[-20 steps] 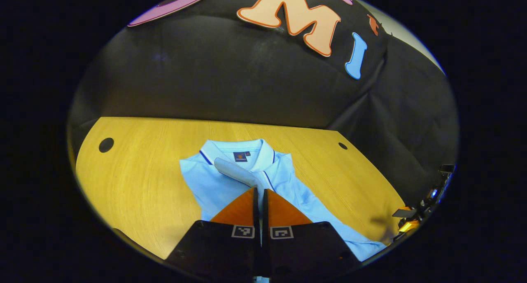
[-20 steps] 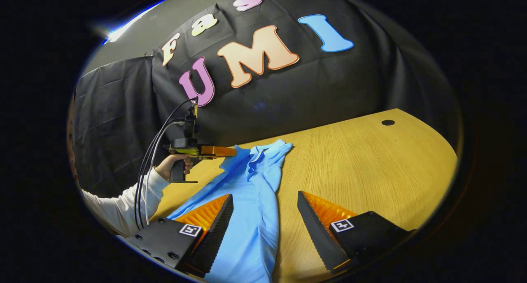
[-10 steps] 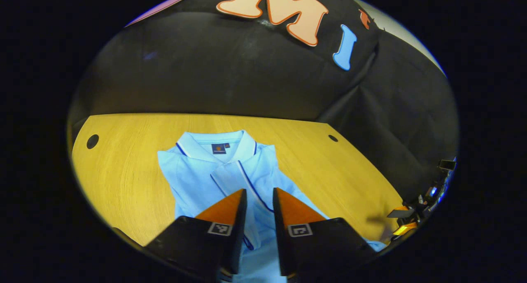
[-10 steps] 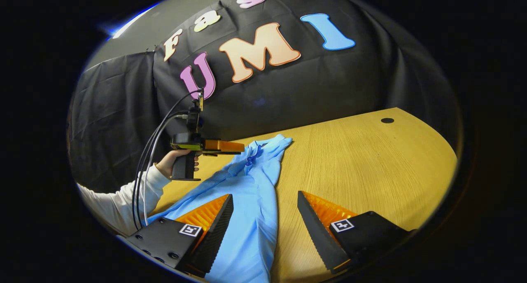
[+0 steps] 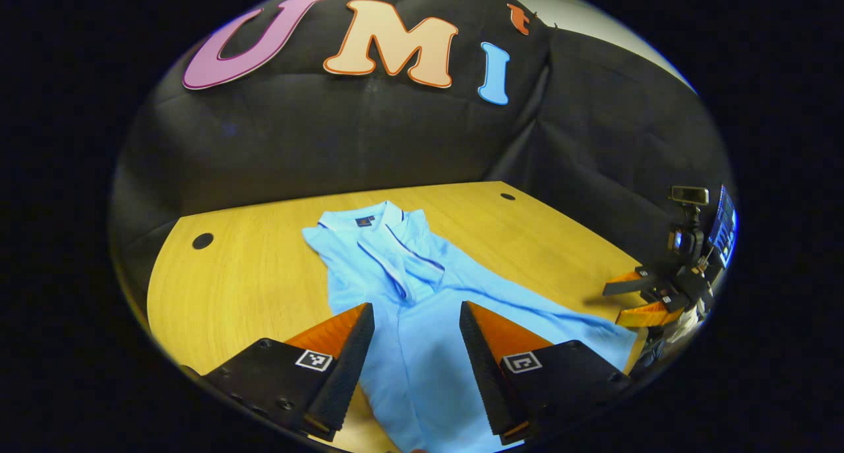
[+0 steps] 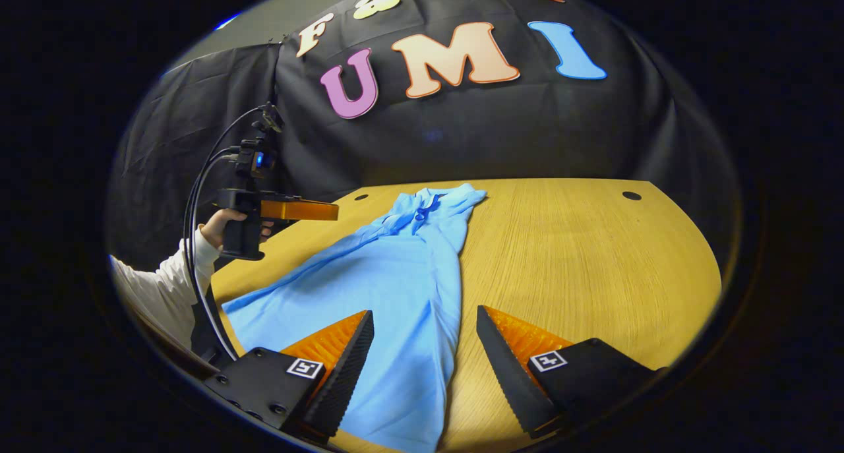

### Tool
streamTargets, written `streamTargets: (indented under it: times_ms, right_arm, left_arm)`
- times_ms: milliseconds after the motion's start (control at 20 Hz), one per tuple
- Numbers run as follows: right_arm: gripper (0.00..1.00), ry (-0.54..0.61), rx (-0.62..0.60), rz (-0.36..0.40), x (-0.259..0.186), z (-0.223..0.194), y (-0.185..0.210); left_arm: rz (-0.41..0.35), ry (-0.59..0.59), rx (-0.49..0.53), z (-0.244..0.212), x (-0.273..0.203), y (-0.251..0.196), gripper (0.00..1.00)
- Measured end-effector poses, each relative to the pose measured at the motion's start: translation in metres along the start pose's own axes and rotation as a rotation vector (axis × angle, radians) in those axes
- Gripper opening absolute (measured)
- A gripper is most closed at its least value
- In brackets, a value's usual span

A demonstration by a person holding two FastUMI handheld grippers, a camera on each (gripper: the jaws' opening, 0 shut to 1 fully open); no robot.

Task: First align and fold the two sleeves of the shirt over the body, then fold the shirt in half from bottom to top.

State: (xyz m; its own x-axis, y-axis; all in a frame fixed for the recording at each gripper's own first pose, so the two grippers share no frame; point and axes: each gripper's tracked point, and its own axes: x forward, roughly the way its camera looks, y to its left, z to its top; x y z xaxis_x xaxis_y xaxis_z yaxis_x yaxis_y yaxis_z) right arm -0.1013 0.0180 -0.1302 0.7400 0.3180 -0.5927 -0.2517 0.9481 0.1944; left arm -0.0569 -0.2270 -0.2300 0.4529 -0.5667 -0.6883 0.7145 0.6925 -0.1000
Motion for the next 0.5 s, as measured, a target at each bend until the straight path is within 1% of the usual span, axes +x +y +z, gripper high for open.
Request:
streamTargets:
  times_ms: [50, 100, 250, 500]
  right_arm:
    - [0.98, 0.016, -0.008, 0.004, -0.003, -0.005, 0.003]
    - [0.98, 0.035, -0.018, 0.011, -0.005, -0.012, 0.007]
    - [0.98, 0.076, -0.040, 0.007, -0.012, -0.030, 0.013]
    - [0.98, 0.126, -0.021, -0.035, -0.032, -0.059, 0.013]
  left_arm:
    - [0.006, 0.011, 0.000, -0.016, -0.018, -0.004, 0.82]
    - [0.011, 0.019, -0.006, -0.031, -0.034, -0.008, 0.78]
    - [0.026, 0.051, -0.030, -0.077, -0.071, -0.018, 0.78]
    - [0.071, 0.104, -0.076, -0.136, -0.115, -0.030, 0.78]
